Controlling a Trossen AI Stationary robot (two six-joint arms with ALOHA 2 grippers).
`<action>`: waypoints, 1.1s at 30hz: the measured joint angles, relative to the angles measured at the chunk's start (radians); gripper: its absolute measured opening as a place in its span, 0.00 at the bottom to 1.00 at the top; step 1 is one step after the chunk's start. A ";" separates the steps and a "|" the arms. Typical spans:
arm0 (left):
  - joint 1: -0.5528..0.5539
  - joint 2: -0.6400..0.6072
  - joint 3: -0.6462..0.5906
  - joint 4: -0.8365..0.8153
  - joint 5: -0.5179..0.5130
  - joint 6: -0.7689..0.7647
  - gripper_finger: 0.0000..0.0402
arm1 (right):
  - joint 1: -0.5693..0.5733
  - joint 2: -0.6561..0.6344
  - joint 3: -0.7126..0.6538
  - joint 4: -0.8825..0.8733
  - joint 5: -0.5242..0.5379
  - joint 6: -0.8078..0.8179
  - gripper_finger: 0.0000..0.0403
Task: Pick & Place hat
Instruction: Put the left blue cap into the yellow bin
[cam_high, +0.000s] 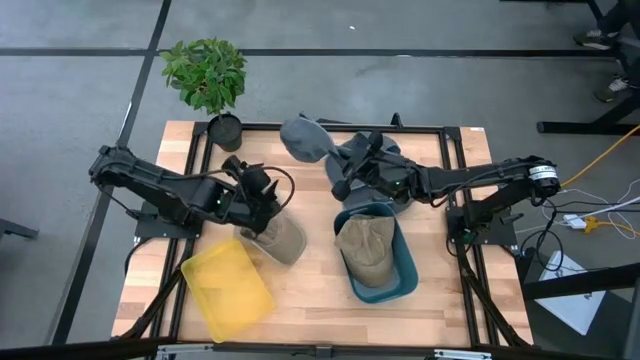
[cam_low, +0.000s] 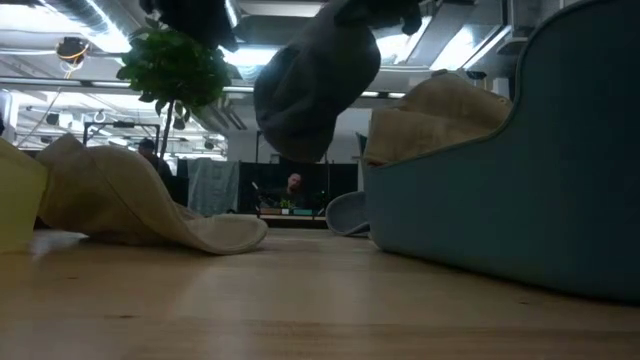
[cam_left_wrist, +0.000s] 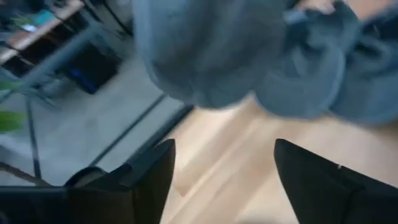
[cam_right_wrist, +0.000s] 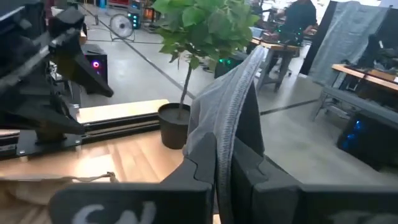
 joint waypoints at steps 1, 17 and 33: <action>0.000 -0.007 -0.023 0.023 -0.024 -0.022 0.69 | 0.004 0.000 0.000 0.000 0.002 -0.001 0.05; -0.032 -0.261 -0.529 0.806 -0.045 -0.003 0.73 | 0.028 -0.017 -0.001 0.011 -0.017 -0.035 0.05; 0.265 -0.318 -0.942 1.765 0.276 0.324 0.73 | 0.028 -0.016 -0.001 0.050 -0.080 -0.023 0.05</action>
